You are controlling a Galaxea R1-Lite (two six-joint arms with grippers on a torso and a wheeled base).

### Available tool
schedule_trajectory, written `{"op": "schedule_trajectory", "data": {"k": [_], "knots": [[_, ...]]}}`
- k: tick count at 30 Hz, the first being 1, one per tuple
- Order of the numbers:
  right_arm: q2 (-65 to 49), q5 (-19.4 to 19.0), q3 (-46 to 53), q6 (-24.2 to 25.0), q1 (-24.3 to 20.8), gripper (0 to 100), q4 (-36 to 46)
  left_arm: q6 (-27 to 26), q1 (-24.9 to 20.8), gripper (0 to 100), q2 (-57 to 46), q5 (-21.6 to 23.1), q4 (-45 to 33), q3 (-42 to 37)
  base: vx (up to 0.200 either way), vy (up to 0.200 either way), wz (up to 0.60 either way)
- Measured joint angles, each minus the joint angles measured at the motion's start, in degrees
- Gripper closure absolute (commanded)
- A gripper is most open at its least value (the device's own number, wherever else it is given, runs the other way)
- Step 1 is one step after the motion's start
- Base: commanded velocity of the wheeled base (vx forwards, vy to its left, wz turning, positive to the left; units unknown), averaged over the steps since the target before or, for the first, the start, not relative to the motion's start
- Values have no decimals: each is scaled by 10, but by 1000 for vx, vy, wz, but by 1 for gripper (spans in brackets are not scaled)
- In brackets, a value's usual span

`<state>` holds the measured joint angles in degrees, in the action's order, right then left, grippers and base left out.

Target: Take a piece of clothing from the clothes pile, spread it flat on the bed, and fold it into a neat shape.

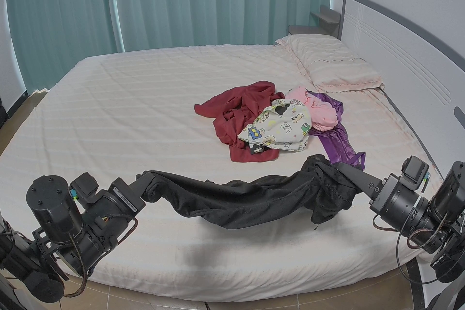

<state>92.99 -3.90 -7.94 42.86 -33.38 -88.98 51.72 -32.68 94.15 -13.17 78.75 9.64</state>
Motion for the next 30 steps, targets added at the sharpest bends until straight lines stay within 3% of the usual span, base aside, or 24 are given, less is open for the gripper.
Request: {"op": "schedule_trajectory", "data": {"k": [30], "knots": [[0, 0, -1, -1, -14, 100, 0, 0, 13, 100, -14, 1, 0, 6, 0, 200, 0]]}}
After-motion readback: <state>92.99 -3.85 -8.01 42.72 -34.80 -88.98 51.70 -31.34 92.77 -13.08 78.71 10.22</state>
